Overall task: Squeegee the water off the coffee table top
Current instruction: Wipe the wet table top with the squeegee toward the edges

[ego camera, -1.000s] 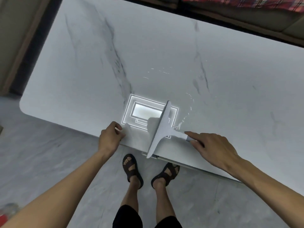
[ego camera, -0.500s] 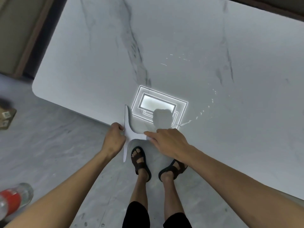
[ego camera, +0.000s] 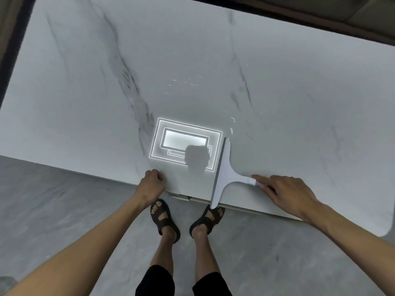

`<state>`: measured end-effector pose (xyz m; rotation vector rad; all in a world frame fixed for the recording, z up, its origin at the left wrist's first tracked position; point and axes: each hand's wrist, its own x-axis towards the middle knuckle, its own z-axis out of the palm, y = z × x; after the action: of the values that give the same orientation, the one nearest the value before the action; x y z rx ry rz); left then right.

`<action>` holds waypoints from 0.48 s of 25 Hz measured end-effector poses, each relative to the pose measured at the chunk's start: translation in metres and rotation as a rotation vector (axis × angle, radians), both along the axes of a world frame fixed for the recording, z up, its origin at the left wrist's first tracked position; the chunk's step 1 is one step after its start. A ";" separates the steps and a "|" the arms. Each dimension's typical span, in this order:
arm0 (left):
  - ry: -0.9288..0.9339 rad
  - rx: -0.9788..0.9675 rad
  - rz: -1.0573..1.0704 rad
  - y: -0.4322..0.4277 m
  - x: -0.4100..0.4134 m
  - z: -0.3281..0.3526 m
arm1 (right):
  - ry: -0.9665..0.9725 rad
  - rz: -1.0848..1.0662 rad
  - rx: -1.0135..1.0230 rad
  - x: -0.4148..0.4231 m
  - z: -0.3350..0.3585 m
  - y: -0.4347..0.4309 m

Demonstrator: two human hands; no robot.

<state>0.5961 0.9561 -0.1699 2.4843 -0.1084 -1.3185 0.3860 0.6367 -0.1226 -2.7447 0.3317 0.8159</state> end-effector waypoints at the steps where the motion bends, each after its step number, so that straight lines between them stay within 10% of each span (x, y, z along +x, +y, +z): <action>1: -0.006 0.001 0.016 -0.005 0.001 0.002 | 0.012 -0.025 -0.023 -0.006 0.005 -0.009; 12: -0.137 -0.125 0.126 -0.060 0.067 0.033 | -0.056 -0.155 -0.010 0.070 0.054 -0.044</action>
<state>0.6635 0.8961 -0.1368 2.4305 -0.0625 -1.0588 0.4557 0.5928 -0.0685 -2.7040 0.5314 0.6983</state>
